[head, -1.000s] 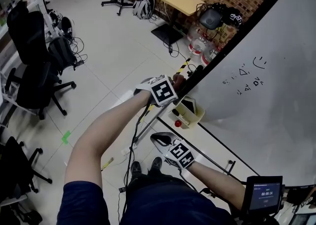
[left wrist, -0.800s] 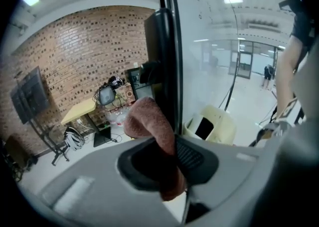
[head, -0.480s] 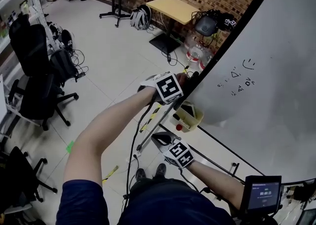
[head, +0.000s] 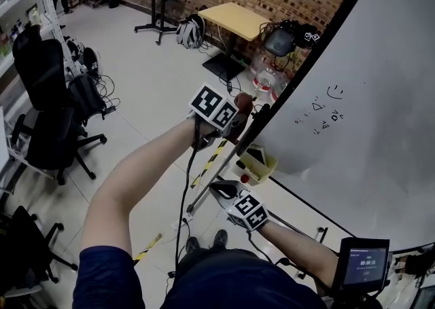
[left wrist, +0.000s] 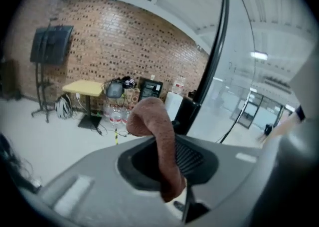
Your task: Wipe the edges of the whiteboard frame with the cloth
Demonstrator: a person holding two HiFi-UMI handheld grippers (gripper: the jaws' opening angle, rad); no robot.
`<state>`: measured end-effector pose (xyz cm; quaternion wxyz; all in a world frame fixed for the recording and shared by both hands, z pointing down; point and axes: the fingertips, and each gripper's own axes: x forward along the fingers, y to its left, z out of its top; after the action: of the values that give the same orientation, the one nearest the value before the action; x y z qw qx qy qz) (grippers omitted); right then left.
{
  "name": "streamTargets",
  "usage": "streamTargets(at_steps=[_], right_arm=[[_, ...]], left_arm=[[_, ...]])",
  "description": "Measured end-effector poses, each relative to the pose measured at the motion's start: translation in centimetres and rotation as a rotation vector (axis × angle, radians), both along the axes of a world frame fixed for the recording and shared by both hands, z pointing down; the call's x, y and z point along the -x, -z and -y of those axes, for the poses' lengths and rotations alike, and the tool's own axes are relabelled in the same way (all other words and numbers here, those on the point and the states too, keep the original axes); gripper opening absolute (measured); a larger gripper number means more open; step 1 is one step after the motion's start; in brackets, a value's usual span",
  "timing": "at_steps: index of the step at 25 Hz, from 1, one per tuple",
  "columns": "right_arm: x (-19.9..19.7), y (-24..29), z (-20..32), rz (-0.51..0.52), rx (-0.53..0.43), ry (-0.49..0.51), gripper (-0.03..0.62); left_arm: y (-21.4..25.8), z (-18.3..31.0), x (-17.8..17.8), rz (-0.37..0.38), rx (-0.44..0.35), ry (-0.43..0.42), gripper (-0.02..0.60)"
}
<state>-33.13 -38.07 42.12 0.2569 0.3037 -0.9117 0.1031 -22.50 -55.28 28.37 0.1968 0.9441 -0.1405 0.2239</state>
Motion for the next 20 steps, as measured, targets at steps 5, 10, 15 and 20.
streamTargets(at_steps=[5,10,15,20], right_arm=[[0.3,0.7,0.3,0.004,-0.01,0.001,0.021],[0.3,2.5,0.9,0.022,-0.043,0.002,0.021],[0.1,4.2,1.1,0.052,-0.065,-0.003,0.021],[0.1,4.2,0.7,0.08,-0.053,-0.012,0.021]], left_arm=[[1.1,0.0,-0.6,0.343,-0.46,-0.131,0.072],[2.7,-1.1,-2.8,0.374,-0.576,-0.179,0.072],[4.7,-0.9,-3.0,0.355,-0.595,-0.175,0.072],[5.4,-1.0,-3.4,0.377,-0.625,-0.179,0.072]])
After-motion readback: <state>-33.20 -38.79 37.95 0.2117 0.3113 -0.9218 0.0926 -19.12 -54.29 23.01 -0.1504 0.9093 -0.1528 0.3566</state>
